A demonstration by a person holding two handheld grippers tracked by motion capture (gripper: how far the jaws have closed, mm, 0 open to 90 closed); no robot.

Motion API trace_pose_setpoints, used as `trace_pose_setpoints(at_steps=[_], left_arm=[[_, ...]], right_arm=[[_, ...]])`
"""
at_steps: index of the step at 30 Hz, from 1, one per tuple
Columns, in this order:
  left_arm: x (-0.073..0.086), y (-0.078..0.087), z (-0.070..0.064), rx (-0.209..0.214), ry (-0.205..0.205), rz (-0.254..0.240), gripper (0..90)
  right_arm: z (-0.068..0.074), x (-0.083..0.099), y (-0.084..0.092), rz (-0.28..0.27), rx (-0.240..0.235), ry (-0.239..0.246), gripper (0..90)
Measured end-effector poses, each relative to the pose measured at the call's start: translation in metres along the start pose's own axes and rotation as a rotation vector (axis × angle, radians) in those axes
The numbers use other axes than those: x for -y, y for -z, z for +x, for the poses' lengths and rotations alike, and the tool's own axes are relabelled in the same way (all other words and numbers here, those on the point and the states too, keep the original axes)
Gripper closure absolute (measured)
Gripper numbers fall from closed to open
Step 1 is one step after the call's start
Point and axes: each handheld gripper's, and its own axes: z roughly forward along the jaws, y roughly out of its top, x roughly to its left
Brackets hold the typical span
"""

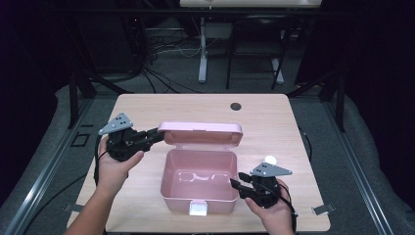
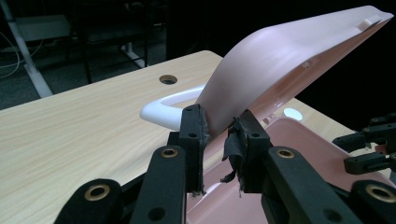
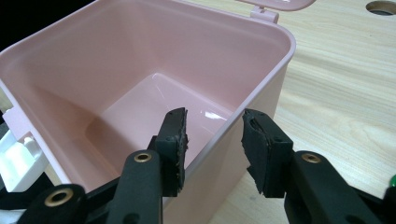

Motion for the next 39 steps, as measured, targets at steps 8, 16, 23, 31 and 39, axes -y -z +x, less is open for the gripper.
trace_pose_setpoints(at_steps=[8, 16, 23, 31, 39], left_arm=[[0.001, -0.003, 0.002, 0.000, 0.006, 0.001, 76.0], [0.005, -0.009, 0.006, -0.003, 0.014, 0.005, 75.6], [0.008, -0.013, 0.007, -0.010, 0.011, 0.012, 75.4], [0.013, -0.019, 0.009, -0.019, 0.017, 0.018, 75.0], [0.017, -0.023, 0.012, -0.023, 0.031, 0.020, 76.1]], right_arm=[[0.000, 0.000, 0.000, -0.003, 0.001, -0.003, 60.1], [0.000, 0.000, -0.001, -0.003, 0.002, 0.000, 59.9], [0.000, 0.000, 0.000, -0.001, 0.005, 0.004, 59.7], [0.000, 0.001, -0.001, -0.002, 0.005, 0.004, 59.7], [0.001, 0.001, -0.001, -0.006, 0.004, -0.001, 59.4]])
